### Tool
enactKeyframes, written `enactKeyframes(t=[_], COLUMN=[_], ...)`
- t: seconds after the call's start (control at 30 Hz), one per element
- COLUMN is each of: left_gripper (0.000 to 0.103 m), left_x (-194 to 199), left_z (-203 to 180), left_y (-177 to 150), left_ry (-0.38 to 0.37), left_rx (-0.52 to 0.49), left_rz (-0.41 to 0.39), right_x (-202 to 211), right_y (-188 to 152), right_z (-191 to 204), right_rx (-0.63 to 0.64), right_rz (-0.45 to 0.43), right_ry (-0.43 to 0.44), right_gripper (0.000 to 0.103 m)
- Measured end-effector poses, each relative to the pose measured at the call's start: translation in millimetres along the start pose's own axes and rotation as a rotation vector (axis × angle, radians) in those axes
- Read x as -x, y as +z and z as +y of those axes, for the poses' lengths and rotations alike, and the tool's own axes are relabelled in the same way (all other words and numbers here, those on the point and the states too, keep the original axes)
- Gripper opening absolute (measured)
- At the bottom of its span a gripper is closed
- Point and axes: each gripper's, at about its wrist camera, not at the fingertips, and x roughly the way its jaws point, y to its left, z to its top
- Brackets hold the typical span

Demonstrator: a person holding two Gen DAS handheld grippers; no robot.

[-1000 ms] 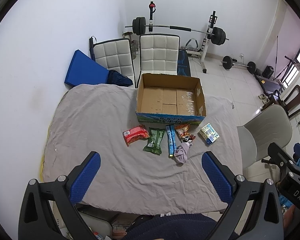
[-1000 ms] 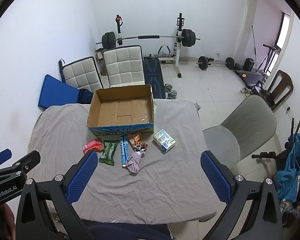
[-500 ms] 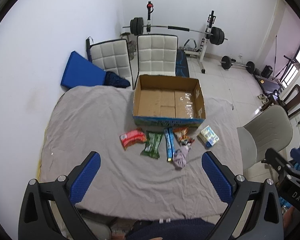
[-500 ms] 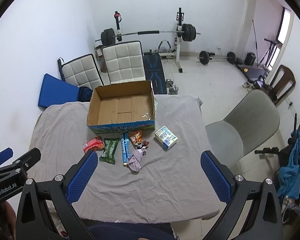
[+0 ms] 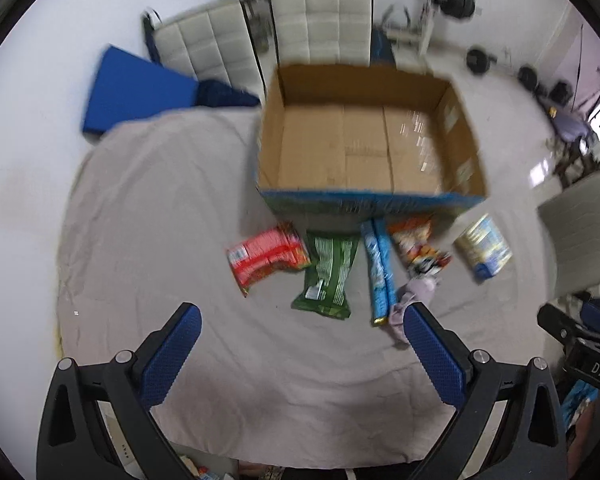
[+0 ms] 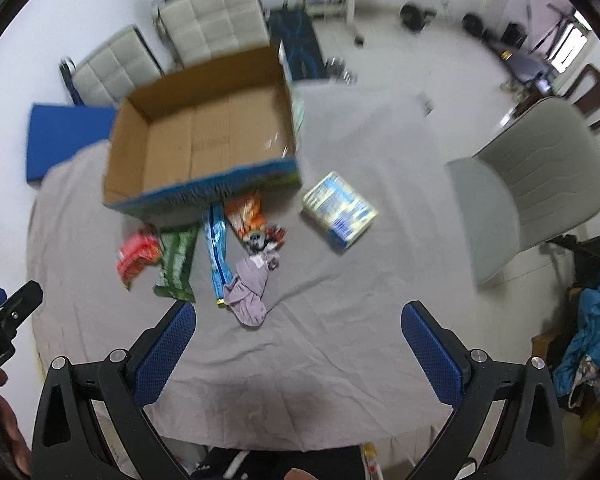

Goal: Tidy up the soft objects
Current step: 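Grasp the green snack bag with the left tool while the right tool grasps the orange bag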

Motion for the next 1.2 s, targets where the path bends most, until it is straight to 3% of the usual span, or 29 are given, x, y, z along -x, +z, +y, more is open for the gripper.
enactKeyframes(t=[0.1,0.23,0.33,0.4,0.43,0.5,0.57,0.67,0.83,0.97,1.0,1.07,1.2], left_gripper=[0.102,0.092,0.086,0.086,0.086,0.086,0.081,0.069,0.049,0.046,0.046,0.047,0.046], left_x=[-49.2,-112.4,-159.5,-183.3,-193.9,-215.8,-230.9,-239.6,-240.6,-237.9,-237.6,-237.7,-250.8], left_z=[-3.5,-8.4,-8.6,-8.5,-8.2,-8.1,-7.6,-5.4,-8.1,-13.9,-13.8,-13.3,-2.7], left_y=[8.5,19.4,25.9,26.1,26.0,24.9,24.5,24.5,25.2,21.1,20.8,18.4,8.7], left_ry=[0.012,0.011,-0.015,-0.027,-0.029,-0.026,-0.026,-0.063,-0.093,-0.079,-0.08,-0.092,-0.102], left_rx=[-0.021,-0.036,-0.03,-0.021,-0.02,-0.023,-0.021,0.001,0.006,0.0,0.004,0.021,0.03], left_rz=[0.044,0.124,0.191,0.228,0.25,0.291,0.31,0.309,0.298,0.289,0.291,0.298,0.292], right_x=[-52.0,-108.6,-142.4,-157.5,-165.6,-184.6,-201.5,-210.9,-217.4,-245.8,-252.3,-265.9,-269.0], right_y=[17.1,40.2,53.0,55.6,55.9,55.9,57.2,58.3,58.1,54.9,53.3,52.7,60.5], right_z=[14.7,38.6,51.6,61.0,63.9,67.0,68.0,74.1,92.2,113.3,115.7,115.8,87.8], right_rx=[0.046,0.144,0.172,0.164,0.149,0.115,0.097,0.124,0.291,0.4,0.41,0.406,0.223], right_rz=[0.03,0.001,0.03,0.061,0.082,0.13,0.153,0.118,0.049,0.081,0.093,0.126,0.191], right_ry=[0.002,-0.04,-0.06,0.01,0.054,0.091,0.07,0.011,-0.159,-0.215,-0.226,-0.233,-0.148], right_gripper=[0.103,0.103,0.101,0.101,0.099,0.079,0.078,0.078,0.078,0.078,0.074,0.055,0.046])
